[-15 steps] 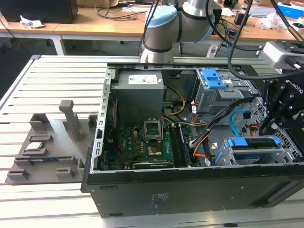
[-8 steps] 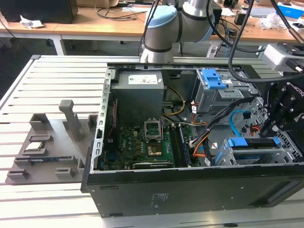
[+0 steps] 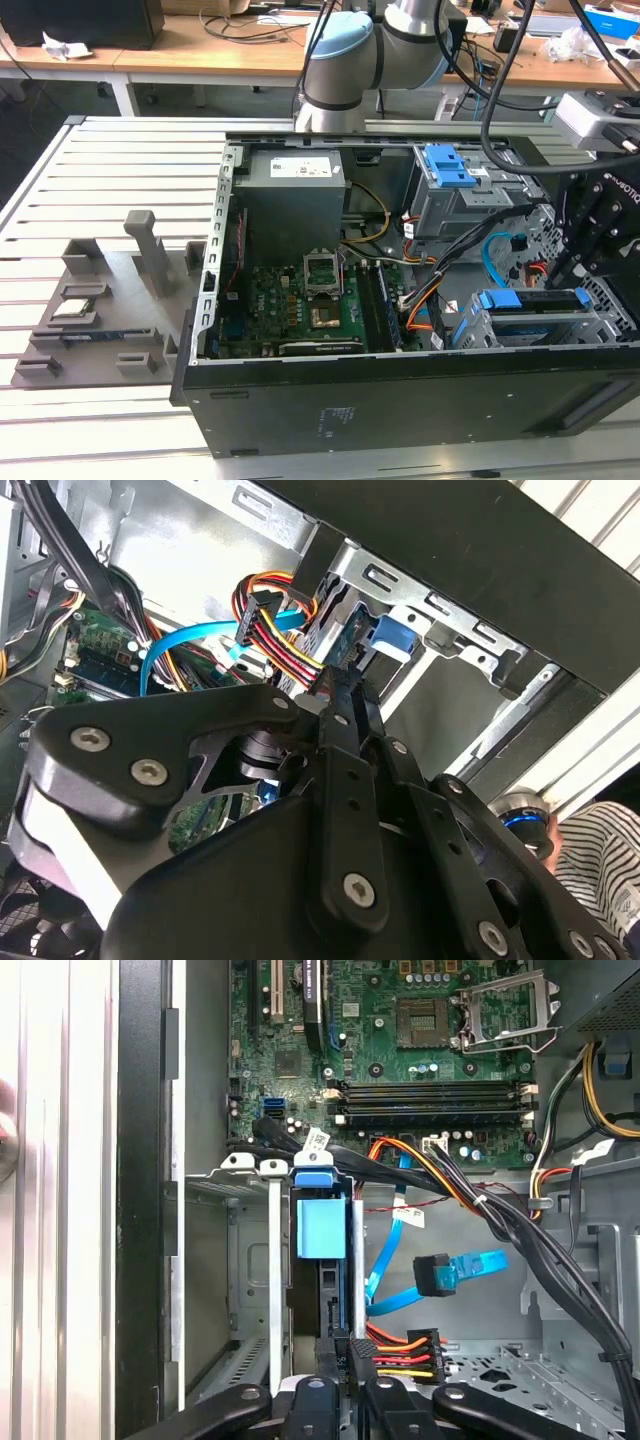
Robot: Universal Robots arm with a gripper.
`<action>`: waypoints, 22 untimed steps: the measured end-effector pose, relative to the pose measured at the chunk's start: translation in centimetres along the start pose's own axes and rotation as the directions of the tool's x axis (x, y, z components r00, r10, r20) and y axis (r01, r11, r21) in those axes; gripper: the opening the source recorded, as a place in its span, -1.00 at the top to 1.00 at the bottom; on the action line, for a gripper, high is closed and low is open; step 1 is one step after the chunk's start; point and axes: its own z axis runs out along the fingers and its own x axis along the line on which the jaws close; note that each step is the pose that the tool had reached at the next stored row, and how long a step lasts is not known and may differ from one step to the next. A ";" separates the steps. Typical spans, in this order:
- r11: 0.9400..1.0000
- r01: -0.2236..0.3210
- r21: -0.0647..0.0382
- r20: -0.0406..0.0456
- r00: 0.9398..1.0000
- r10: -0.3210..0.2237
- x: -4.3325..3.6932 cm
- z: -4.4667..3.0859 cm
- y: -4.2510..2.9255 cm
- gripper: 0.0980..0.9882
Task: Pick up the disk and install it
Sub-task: 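Insert the first disk wire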
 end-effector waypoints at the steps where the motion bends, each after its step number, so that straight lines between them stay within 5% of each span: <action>1: 1.000 0.000 0.000 0.000 1.000 0.000 0.01 0.00 0.00 0.85; 9: 1.000 0.000 0.000 -0.002 1.000 0.000 0.45 0.15 -0.02 0.85; 22: 1.000 -0.008 -0.001 -0.001 1.000 0.008 0.09 0.65 -0.46 0.85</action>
